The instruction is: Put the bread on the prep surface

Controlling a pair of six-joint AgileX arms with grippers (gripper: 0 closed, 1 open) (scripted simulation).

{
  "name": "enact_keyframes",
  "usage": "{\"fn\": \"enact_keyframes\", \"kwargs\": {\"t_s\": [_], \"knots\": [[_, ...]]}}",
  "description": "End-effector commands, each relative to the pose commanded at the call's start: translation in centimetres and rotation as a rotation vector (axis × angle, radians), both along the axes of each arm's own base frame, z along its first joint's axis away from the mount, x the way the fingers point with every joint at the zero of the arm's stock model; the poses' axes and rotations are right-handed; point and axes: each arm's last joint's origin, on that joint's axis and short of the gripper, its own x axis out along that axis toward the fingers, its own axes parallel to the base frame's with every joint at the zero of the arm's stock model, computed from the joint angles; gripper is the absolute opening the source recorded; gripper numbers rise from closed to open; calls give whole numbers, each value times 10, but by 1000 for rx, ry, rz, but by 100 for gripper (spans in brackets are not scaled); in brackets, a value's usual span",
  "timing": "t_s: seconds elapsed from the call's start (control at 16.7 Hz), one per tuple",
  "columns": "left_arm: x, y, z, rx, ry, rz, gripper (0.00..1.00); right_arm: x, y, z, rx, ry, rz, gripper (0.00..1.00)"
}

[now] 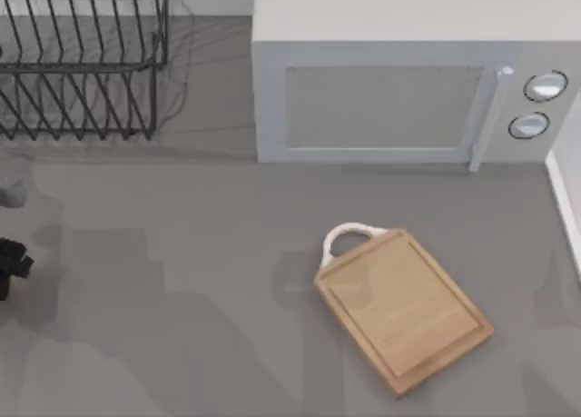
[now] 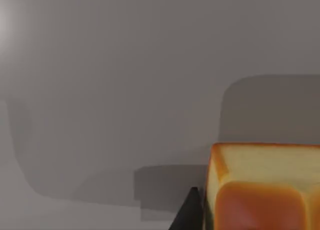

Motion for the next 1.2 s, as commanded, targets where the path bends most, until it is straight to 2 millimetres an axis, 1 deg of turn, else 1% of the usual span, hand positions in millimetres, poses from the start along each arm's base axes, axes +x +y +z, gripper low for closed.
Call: {"fn": "enact_keyframes", "kwargs": {"t_s": [0.18,0.24,0.3,0.42,0.6,0.84,0.96,1.02,1.2], "knots": [[0,0,0,0,0,0,0,0,0,0,0,0,0,100],[1,-1,12,-10,-23,5,0,0,0,0,0,0,0,100],[1,-1,13,-10,-24,5,0,0,0,0,0,0,0,100],[4,0,23,-9,-30,6,0,0,0,0,0,0,0,100],[6,0,50,-11,-21,2,0,0,0,0,0,0,0,100],[3,-1,94,-14,-6,3,0,0,0,0,0,0,0,100],[1,-1,109,-11,-20,5,0,0,0,0,0,0,0,100],[1,-1,112,-10,-23,5,0,0,0,0,0,0,0,100],[1,-1,110,-11,-20,4,0,0,0,0,0,0,0,100]]}}
